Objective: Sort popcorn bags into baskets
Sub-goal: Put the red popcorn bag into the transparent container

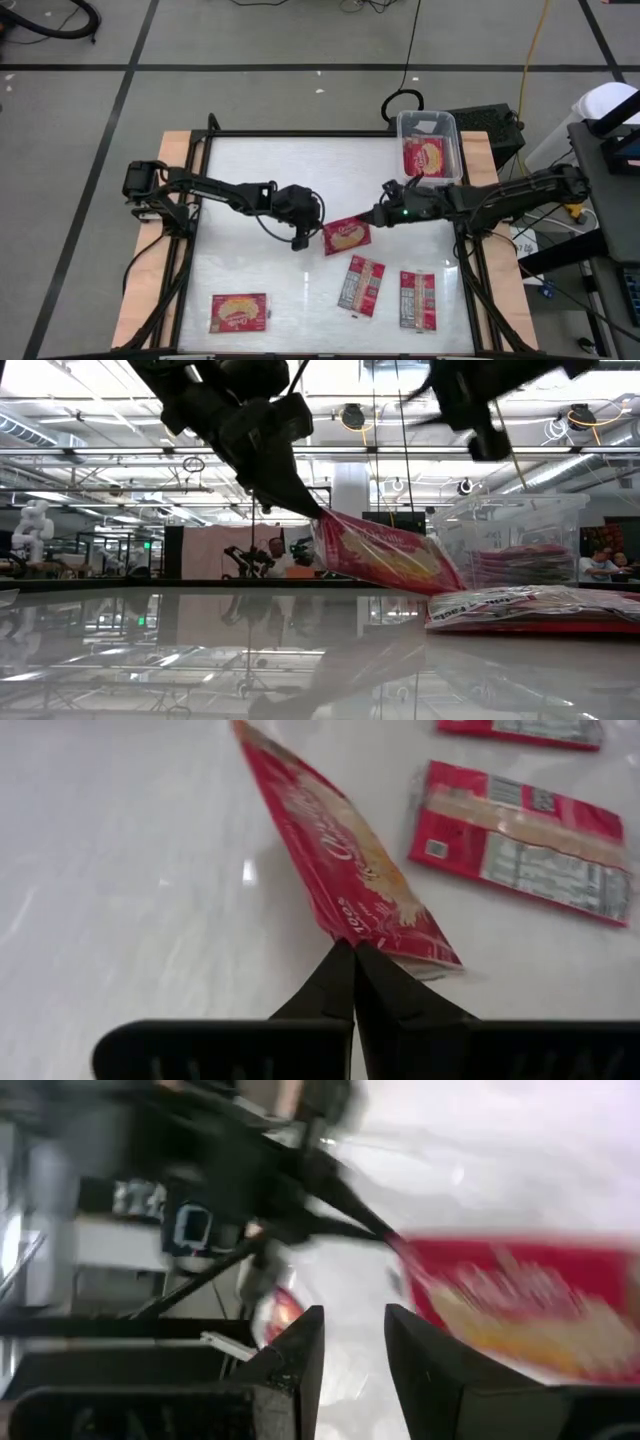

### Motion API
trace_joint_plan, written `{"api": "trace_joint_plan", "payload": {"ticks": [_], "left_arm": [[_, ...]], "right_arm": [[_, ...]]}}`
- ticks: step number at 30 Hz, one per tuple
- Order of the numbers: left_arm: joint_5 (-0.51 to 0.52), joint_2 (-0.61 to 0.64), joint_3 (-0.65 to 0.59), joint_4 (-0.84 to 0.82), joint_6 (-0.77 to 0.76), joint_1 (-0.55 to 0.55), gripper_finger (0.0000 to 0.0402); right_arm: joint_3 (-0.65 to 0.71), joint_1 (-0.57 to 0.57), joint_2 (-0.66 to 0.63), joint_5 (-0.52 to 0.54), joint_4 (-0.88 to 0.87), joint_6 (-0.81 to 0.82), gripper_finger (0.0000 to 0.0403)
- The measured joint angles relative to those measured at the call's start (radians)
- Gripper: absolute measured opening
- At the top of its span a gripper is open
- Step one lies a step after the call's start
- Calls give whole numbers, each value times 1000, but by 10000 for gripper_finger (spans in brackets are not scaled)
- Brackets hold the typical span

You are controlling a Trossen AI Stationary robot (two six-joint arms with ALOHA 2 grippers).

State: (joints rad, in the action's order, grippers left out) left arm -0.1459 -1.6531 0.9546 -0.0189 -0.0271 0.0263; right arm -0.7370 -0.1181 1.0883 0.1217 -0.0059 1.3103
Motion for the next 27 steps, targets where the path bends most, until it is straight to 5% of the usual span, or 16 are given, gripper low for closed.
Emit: {"api": "trace_joint_plan", "payload": {"ticks": [5,12,17,27], "left_arm": [[-2,0,0,16,24,-14,0],[12,0,0,27,42,-16,0],[15,0,0,31,63,-16,0],[16,0,0,32,90,-16,0]], "right_arm": [[-131,70,38,-89,-204,-297,103],[-155,294,129,-476,-299,-668,108],[-170,390,249,-671,-309,-874,151],[-394,377,537,-669,-460,-1276,221]]}}
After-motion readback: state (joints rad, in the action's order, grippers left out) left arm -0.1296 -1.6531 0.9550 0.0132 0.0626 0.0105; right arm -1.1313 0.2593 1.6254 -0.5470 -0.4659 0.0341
